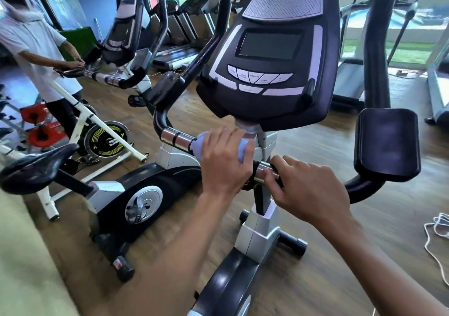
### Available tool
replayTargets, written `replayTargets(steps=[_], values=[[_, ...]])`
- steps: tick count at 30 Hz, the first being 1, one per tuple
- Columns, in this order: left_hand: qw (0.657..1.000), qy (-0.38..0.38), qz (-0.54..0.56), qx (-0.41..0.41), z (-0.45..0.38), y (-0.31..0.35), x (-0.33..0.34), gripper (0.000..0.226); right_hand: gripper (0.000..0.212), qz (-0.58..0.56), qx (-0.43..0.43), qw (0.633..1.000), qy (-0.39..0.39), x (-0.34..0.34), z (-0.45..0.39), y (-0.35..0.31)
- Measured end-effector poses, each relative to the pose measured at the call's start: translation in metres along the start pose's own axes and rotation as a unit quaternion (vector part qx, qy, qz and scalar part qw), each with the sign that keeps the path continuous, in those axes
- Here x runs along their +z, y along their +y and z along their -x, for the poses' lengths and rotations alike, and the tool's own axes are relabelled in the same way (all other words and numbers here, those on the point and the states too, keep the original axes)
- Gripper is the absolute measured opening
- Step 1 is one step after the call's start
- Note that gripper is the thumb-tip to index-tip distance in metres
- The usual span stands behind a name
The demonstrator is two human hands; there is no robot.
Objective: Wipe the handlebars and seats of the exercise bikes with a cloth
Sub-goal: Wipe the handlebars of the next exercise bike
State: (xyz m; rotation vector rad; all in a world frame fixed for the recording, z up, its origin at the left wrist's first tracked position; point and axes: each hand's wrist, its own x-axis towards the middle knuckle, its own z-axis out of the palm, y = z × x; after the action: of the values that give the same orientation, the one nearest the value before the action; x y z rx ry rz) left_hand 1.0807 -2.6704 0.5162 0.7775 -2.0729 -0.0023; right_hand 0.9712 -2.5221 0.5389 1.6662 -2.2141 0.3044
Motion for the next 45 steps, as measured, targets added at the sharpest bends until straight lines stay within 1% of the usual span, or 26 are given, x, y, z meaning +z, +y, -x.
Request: replayTargets(steps=[1,2,3,5,6,7,10,13,15,17,19,20,22,24,25,28,30,31,33,36,37,39,40,41,43,45], values=[[0.999,-0.015,0.014,0.040,-0.002,-0.012,-0.003,0.036,0.048,0.000,-0.002,1.000,-0.003,0.000,0.001,0.000],[0.998,-0.023,0.016,0.050,-0.008,-0.028,-0.005,0.036,0.052,0.002,-0.005,1.000,-0.002,0.000,0.001,0.001],[0.999,-0.020,0.009,0.029,-0.017,-0.042,-0.006,0.036,0.054,0.004,-0.007,1.000,0.000,0.000,0.001,0.002],[0.998,0.010,-0.008,-0.060,-0.029,-0.053,-0.007,0.035,0.052,0.005,-0.009,1.000,0.002,0.000,-0.001,0.001],[0.996,0.025,-0.006,-0.086,-0.027,-0.047,-0.003,0.033,0.048,0.003,-0.008,1.000,-0.003,0.001,-0.002,-0.001],[0.996,0.035,-0.003,-0.084,-0.021,-0.035,0.001,0.031,0.046,-0.002,-0.006,1.000,-0.009,0.002,-0.002,-0.001],[0.999,0.032,0.037,0.011,0.002,-0.002,-0.001,0.029,0.040,-0.003,-0.012,1.000,-0.008,0.002,-0.004,-0.001],[0.995,-0.010,0.070,0.071,-0.006,-0.018,-0.007,0.031,0.038,0.023,-0.017,0.999,-0.015,0.002,-0.003,0.000],[0.998,-0.031,0.050,0.024,-0.025,-0.034,-0.004,0.033,0.040,0.026,-0.017,0.999,-0.015,0.003,-0.002,0.000],[0.997,-0.008,0.003,-0.071,-0.041,-0.043,-0.002,0.036,0.042,0.037,-0.018,0.999,-0.017,0.002,-0.004,0.000],[0.995,0.021,-0.024,-0.095,-0.034,-0.029,0.002,0.037,0.044,0.035,-0.020,0.999,-0.030,0.000,-0.005,-0.001],[0.996,0.026,-0.003,-0.081,-0.025,-0.016,0.002,0.037,0.043,0.028,-0.024,0.999,-0.037,-0.001,-0.006,-0.001],[0.998,0.027,0.046,-0.015,-0.004,-0.001,-0.002,0.038,0.041,0.016,-0.043,0.998,-0.053,-0.004,-0.007,-0.001],[0.996,0.004,0.064,0.059,-0.002,-0.016,-0.010,0.037,0.046,0.014,-0.063,0.996,-0.064,-0.006,-0.007,0.001],[0.996,-0.010,0.064,0.068,-0.009,-0.031,-0.010,0.036,0.050,0.014,-0.068,0.995,-0.069,-0.007,-0.006,0.001],[0.998,-0.012,0.046,-0.029,-0.038,-0.063,-0.013,0.040,0.053,0.007,-0.072,0.994,-0.076,-0.007,-0.006,0.001],[0.996,0.030,0.035,-0.074,-0.034,-0.047,-0.007,0.034,0.050,0.005,-0.076,0.994,-0.081,-0.006,-0.008,0.001],[0.995,0.046,0.036,-0.076,-0.025,-0.031,-0.004,0.032,0.049,0.002,-0.077,0.994,-0.083,-0.004,-0.009,0.001],[0.996,0.050,0.069,-0.034,-0.005,-0.003,-0.003,0.028,0.049,0.002,-0.073,0.994,-0.081,-0.003,-0.009,0.001],[0.993,0.002,0.092,0.069,-0.004,-0.011,-0.010,0.031,0.058,0.014,-0.071,0.994,-0.076,-0.003,-0.009,0.001],[0.995,-0.020,0.079,0.066,-0.014,-0.019,-0.011,0.034,0.061,0.014,-0.071,0.994,-0.077,-0.003,-0.008,0.001],[0.996,-0.084,0.023,-0.031,-0.040,-0.028,-0.010,0.042,0.062,0.012,-0.071,0.994,-0.080,-0.004,-0.009,0.001],[0.991,-0.107,-0.021,-0.082,-0.050,-0.030,-0.008,0.044,0.060,0.012,-0.071,0.994,-0.083,-0.004,-0.010,0.001],[0.987,-0.112,-0.049,-0.106,-0.053,-0.027,-0.006,0.044,0.058,0.010,-0.071,0.994,-0.085,-0.004,-0.010,0.002],[0.993,-0.075,-0.034,-0.081,-0.039,-0.009,-0.006,0.039,0.058,0.004,-0.068,0.994,-0.085,-0.002,-0.009,0.002],[0.999,-0.015,0.047,-0.013,-0.009,0.006,-0.011,0.028,0.058,0.009,-0.070,0.995,-0.077,0.000,-0.008,0.003]])
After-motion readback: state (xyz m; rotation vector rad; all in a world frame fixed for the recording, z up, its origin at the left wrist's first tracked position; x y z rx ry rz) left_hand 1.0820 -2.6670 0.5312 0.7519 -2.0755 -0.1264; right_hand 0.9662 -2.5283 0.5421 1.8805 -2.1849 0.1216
